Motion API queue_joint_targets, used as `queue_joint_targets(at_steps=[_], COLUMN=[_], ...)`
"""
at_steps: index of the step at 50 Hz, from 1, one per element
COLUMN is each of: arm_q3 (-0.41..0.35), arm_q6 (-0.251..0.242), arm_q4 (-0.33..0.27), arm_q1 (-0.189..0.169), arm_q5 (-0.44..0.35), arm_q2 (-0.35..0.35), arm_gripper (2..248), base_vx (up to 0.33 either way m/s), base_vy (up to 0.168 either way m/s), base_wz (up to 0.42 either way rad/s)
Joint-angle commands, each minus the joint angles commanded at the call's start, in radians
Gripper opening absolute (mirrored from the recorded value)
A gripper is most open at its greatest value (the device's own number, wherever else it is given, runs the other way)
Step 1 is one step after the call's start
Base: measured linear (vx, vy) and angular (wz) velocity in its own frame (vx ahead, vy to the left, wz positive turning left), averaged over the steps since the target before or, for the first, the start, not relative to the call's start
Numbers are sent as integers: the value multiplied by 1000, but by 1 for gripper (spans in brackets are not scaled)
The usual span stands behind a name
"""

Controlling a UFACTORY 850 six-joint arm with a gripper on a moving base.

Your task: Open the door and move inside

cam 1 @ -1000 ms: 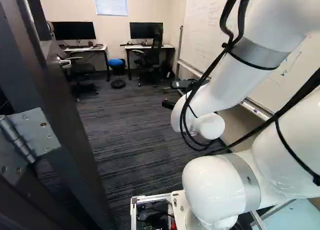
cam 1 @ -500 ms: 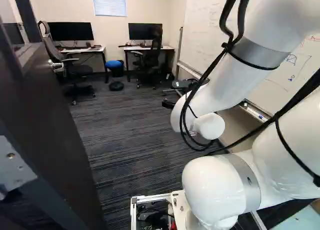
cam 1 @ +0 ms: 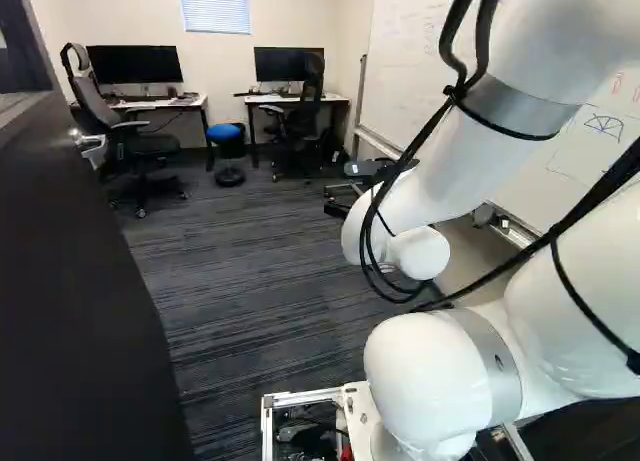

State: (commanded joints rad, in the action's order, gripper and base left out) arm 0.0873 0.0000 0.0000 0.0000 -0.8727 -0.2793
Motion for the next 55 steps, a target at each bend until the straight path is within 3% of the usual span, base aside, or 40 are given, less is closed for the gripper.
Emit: queue_joint_targets(at_steps=[55], arm_q3=[0], arm_q6=[0], arm_q4=[0], arm_q1=[0], arm_q5=[0], arm_q2=[0], arm_gripper=[247], base_vx=[236], base_vy=[2], base_wz=[-9])
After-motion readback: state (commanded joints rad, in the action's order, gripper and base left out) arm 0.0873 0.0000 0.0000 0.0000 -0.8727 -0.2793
